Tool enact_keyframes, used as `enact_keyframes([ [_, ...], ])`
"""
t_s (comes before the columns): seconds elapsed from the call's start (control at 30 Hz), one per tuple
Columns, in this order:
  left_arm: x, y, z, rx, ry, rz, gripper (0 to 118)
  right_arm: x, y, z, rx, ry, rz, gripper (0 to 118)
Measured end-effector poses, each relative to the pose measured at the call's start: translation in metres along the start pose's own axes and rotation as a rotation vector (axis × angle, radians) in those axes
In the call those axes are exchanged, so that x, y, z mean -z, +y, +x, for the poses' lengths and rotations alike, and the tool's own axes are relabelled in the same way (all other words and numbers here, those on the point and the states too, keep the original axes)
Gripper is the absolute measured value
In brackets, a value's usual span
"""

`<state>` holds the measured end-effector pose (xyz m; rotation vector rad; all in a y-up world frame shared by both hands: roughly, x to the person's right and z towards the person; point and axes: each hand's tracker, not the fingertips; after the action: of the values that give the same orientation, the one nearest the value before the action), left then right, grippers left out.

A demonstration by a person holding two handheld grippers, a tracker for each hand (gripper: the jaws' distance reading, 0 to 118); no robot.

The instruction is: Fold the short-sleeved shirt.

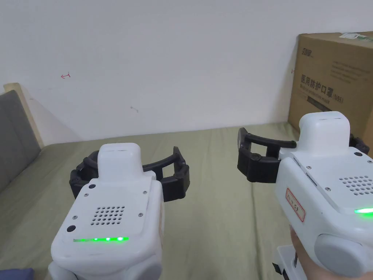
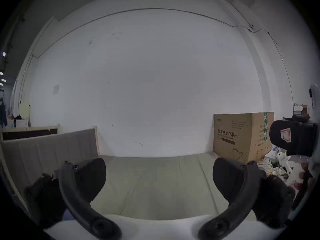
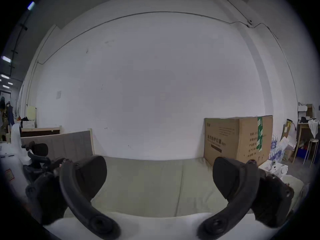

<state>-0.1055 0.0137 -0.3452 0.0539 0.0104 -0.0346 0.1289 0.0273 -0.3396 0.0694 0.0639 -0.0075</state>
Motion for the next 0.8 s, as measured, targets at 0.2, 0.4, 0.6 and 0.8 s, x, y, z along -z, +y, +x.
enact_keyframes([
  [0.2, -0.002, 0.004, -0.003, 0.054, 0.041, -0.017, 118, -0.002, 0.001, -0.008, -0.041, -0.019, -0.003, 118],
  [0.4, -0.004, 0.009, -0.014, 0.063, 0.022, -0.020, 118, 0.000, 0.002, -0.010, -0.050, -0.034, -0.009, 118],
  [0.6, -0.004, 0.012, -0.026, 0.025, 0.027, -0.028, 118, -0.005, 0.000, -0.012, -0.068, -0.039, -0.002, 118],
  [0.8, -0.005, 0.013, -0.031, 0.009, 0.025, -0.020, 118, -0.005, 0.003, -0.010, -0.073, -0.038, -0.010, 118],
])
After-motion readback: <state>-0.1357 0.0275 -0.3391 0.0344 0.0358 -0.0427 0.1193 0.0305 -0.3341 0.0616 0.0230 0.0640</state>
